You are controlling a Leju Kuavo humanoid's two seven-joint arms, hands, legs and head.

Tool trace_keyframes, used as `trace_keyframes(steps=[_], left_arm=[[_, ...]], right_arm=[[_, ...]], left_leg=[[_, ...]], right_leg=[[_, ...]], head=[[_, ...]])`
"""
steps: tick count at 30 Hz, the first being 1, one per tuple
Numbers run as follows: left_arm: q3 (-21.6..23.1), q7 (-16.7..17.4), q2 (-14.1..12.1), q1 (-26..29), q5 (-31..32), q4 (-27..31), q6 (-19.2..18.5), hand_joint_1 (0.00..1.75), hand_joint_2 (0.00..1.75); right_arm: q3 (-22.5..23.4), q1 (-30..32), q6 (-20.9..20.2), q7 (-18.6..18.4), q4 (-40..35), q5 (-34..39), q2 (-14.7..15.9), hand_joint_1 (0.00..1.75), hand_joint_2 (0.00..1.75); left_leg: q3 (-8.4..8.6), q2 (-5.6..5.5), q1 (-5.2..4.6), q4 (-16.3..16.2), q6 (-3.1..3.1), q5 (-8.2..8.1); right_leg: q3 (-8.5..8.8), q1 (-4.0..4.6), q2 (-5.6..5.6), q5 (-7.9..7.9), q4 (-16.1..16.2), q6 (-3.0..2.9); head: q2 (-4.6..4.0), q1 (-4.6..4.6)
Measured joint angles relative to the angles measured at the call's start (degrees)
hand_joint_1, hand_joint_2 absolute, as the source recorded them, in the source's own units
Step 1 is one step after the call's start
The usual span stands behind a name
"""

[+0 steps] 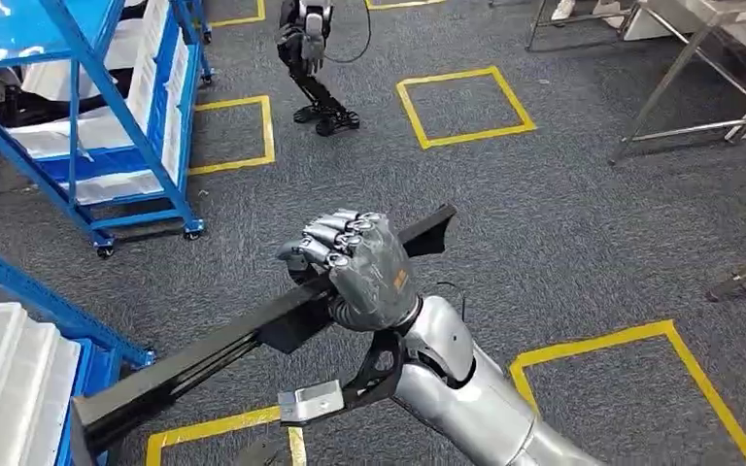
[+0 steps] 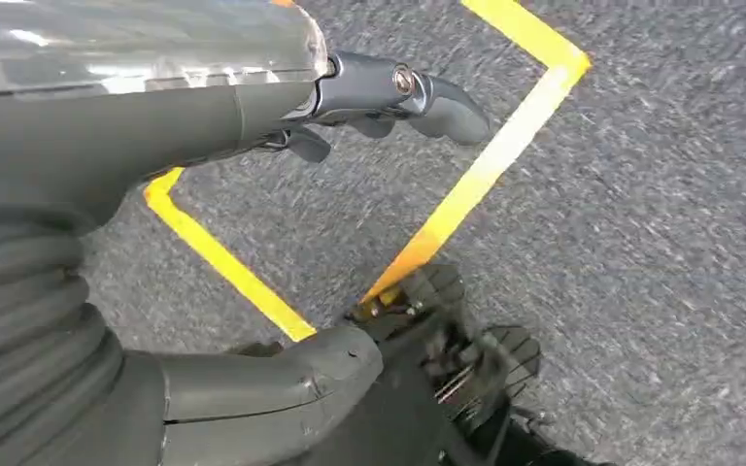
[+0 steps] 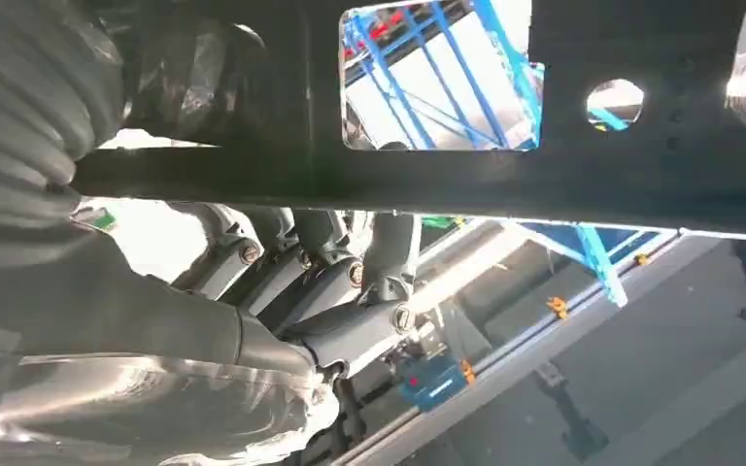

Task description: Take the parts from the cabinet and place them on the table.

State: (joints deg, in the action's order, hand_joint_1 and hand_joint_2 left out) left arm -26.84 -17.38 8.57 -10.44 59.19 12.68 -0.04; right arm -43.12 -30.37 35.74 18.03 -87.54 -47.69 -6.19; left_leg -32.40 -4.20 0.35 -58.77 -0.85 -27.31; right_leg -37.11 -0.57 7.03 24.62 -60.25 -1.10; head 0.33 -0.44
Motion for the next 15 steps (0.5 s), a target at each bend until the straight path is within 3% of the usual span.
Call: trace_keyframes(steps=[2, 3, 4, 5, 7, 8, 9, 11, 12, 13, 14, 15], left_arm=[[-0.17, -0.63, 0.09, -0.06, -0.41, 0.0, 0.02, 0.0, 1.75], [-0.28, -0.74, 0.42, -0.1, -0.41, 0.0, 0.06, 0.0, 1.75], [-0.46, -0.89, 0.5, -0.2, -0.46, 0.0, 0.15, 0.0, 1.75], [-0.59, -0.98, 0.52, -0.21, -0.52, 0.0, 0.15, 0.0, 1.75], [-0.92, -1.2, 0.57, 0.18, -0.87, 0.0, 0.13, 0.0, 1.75], [-0.98, -1.31, 0.57, 0.31, -0.96, 0.0, 0.11, 0.0, 1.75], [-1.0, -1.42, 0.59, 0.29, -0.96, 0.0, 0.11, 0.0, 1.75], [-1.0, -1.68, 0.83, 0.17, -0.94, 0.0, 0.11, 0.0, 1.75], [-1.0, -1.79, 0.96, 0.08, -0.83, 0.0, 0.02, 0.0, 1.75], [-1.0, -1.92, 0.98, 0.01, -0.55, 0.0, -0.02, 0.0, 1.75], [-1.0, -2.1, 1.01, -0.11, -0.26, 0.0, 0.04, 0.0, 1.75], [-1.0, -2.27, 0.98, -0.15, 0.02, 0.0, 0.39, 0.0, 1.75]], right_arm=[[-0.02, -0.05, 0.0, -0.13, 0.13, 0.04, 0.0, 1.75, 1.75], [-0.04, -0.14, 0.0, -0.13, 0.17, 0.07, 0.0, 1.75, 1.75], [-0.04, -0.55, -0.02, -0.13, 0.22, 0.11, 0.0, 1.75, 1.75], [-0.11, -0.97, -0.04, -0.13, 0.35, 0.11, -0.02, 1.75, 1.75], [-0.39, -1.14, -0.15, -0.13, 0.54, 0.11, 0.0, 1.75, 1.75], [-0.55, -1.14, -0.2, -0.13, 0.72, 0.11, 0.04, 1.75, 1.75], [-0.68, -1.14, -0.24, -0.13, 0.9, 0.11, 0.07, 1.75, 1.75], [-0.85, -1.26, -0.33, -0.13, 1.0, 0.11, 0.11, 1.75, 1.75], [-0.96, -1.48, -0.35, -0.13, 0.98, 0.11, 0.11, 1.75, 1.75], [-1.03, -1.72, -0.35, -0.13, 1.0, 0.11, 0.11, 1.75, 1.75], [-1.07, -1.74, -0.37, -0.15, 1.03, 0.11, 0.02, 1.75, 1.75], [-1.07, -1.71, -0.39, -0.22, 1.09, 0.13, 0.0, 1.75, 1.75]], left_leg=[[0.18, 1.17, 0.05, 0.71, -0.37, 0.47], [0.5, 2.1, 0.75, 1.63, -0.63, 1.11], [0.62, 2.64, 0.59, 1.98, -0.85, 1.3], [0.56, 3.51, 0.48, 1.99, -1.23, 1.33], [0.47, 5.15, 0.36, 1.87, -1.26, 1.27], [0.35, 6.09, 0.36, 1.79, -1.28, 1.25], [0.28, 6.98, 0.36, 1.7, -1.23, 1.19], [0.35, 8.3, 0.37, 1.4, -0.98, 0.91], [0.39, 8.89, 0.37, 1.12, -0.76, 0.66], [0.38, 9.32, 0.18, 0.85, -0.46, 0.42], [0.25, 9.89, -0.34, 0.39, 0.01, 0.11], [0.35, 10.34, -0.34, 0.5, 0.2, 0.08]], right_leg=[[-0.11, 0.05, 1.42, -0.63, 0.75, 0.99], [-0.14, 0.23, -0.28, -0.18, 0.4, 1.09], [-0.73, 0.61, -3.59, 1.1, -0.88, 1.34], [-2.35, 0.46, -5.52, 3.4, -4.26, 1.53], [-6.15, 0.09, -6.56, 7.16, -12.64, 1.86], [-7.53, -0.11, -6.71, 7.75, -15.53, 2.09], [-7.34, -0.3, -6.88, 6.78, -15.27, 2.3], [-2.96, -0.38, -7.7, 2.51, -7.69, 2.33], [-0.03, -0.26, -9.23, 0.53, -2.62, 2.15], [1.32, 0.33, -12.61, 1.41, 0.44, 1.77], [1.22, 0.56, -12.34, 0.97, 0.62, 1.17], [1.06, 0.61, -11.36, 1.03, 0.42, 0.99]], head=[[0.0, -0.02], [0.0, 0.0], [0.0, 0.22], [0.0, 0.15], [0.0, 0.17], [0.0, 0.2], [0.0, 0.2], [0.0, 0.22], [0.0, 0.2], [0.0, 0.2], [0.0, 0.15], [0.0, 0.17]])
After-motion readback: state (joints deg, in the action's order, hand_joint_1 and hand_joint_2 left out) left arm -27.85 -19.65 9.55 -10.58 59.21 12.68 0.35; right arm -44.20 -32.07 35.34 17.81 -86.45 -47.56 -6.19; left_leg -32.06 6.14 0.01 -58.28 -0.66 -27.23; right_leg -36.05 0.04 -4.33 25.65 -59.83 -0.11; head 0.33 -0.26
